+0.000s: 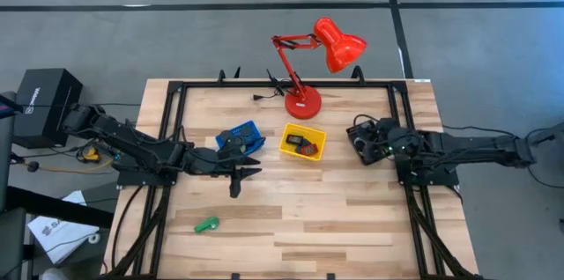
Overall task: Pick & Place Office items
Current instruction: Put the black wrist watch into the black bin
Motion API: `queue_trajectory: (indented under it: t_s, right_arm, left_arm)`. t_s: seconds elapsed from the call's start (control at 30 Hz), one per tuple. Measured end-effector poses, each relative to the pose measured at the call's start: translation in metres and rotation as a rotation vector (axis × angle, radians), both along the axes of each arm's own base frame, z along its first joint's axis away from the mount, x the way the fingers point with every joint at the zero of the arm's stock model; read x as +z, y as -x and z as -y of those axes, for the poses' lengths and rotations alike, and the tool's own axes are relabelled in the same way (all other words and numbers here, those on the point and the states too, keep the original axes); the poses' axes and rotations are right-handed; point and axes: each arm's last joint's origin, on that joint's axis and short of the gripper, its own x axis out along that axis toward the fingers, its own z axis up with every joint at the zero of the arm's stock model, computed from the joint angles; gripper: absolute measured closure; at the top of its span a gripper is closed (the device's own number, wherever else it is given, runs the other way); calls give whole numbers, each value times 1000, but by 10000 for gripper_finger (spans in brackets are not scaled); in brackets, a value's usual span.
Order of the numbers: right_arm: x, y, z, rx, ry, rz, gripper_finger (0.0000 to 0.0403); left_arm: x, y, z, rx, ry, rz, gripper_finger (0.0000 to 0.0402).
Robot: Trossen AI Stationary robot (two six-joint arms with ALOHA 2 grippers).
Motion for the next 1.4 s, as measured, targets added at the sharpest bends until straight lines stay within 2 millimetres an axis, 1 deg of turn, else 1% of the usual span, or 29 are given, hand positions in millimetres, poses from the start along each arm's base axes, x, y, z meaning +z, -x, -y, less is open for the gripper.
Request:
queue_trajectory:
  t_s: [0.17, 0.3, 0.47, 0.6, 0.8, 0.9, 1.2, 1.4]
  right_arm:
    - [-13, 2, 1, -123, -70, 50, 386]
    - [-28, 4, 2, -195, -57, 73, 393]
    - [-20, -4, 1, -181, -4, 192, 395]
    - [-22, -5, 0, -199, -56, 217, 391]
    - [-28, -6, -2, -198, -105, 182, 395]
    - [-32, -8, -3, -202, -121, 155, 390]
    - [-39, -19, -4, -160, -78, 68, 366]
    - [-46, -21, -5, -109, -70, -22, 332]
  left_arm:
    - [0, 0, 0, 0, 1, 1, 298]
    - [0, 0, 0, 0, 1, 2, 298]
    - [0, 0, 0, 0, 2, 4, 298]
    - [0, 0, 0, 0, 3, 6, 298]
    - [1, 0, 0, 0, 3, 7, 298]
    - [1, 0, 0, 0, 3, 7, 298]
    - [1, 0, 0, 0, 5, 12, 298]
    - [1, 0, 0, 0, 5, 13, 298]
